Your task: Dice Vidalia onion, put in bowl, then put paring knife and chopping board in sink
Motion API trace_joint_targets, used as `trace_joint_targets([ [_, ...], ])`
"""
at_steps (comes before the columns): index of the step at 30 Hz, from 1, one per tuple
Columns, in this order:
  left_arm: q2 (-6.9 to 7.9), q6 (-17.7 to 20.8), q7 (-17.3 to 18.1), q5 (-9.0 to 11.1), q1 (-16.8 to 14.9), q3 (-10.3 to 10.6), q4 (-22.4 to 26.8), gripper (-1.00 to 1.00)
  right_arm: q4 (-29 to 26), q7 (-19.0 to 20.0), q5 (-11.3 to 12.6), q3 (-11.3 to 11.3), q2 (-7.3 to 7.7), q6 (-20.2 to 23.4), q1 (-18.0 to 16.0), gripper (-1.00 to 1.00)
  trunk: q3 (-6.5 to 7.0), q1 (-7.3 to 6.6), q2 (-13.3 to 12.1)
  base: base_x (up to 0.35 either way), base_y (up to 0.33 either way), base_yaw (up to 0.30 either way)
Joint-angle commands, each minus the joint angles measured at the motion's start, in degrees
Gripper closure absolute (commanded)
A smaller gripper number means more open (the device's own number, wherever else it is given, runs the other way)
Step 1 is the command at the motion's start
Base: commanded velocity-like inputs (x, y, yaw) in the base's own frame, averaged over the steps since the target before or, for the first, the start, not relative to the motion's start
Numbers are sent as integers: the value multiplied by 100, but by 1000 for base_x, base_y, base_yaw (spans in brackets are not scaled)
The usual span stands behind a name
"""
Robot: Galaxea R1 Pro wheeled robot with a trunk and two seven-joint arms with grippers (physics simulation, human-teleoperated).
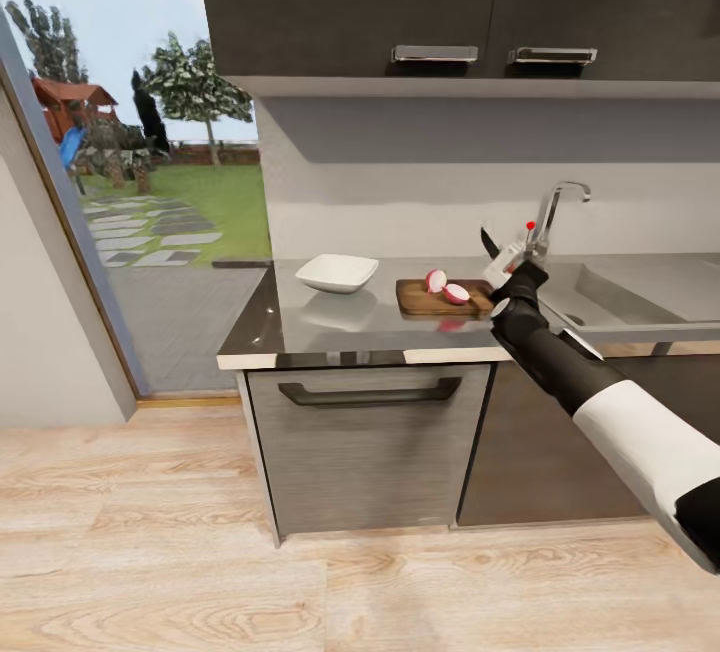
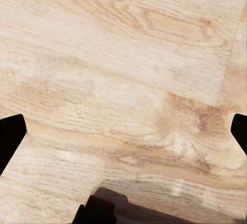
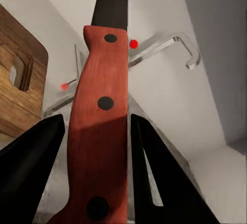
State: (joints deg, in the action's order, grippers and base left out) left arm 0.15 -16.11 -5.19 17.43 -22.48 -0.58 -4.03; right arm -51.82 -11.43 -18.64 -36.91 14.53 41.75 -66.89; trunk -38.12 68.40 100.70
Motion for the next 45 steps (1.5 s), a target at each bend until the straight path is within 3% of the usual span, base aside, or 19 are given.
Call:
trace_joint_targets([
  [1, 6, -73, 0, 10, -10, -3, -24, -100, -1, -11, 60, -21, 5, 19, -8, 100, -6, 0, 3, 0, 0, 0],
  [8, 21, -256, -3, 15, -11, -3, -28, -100, 12, -17, 209, 6, -26, -40, -6, 100, -6, 0, 3, 0, 0, 0],
  [45, 12, -278, -8, 15, -7, -3, -28, -100, 11, -70, 221, 8, -20, -44, -6, 100, -6, 0, 3, 88, 0, 0],
])
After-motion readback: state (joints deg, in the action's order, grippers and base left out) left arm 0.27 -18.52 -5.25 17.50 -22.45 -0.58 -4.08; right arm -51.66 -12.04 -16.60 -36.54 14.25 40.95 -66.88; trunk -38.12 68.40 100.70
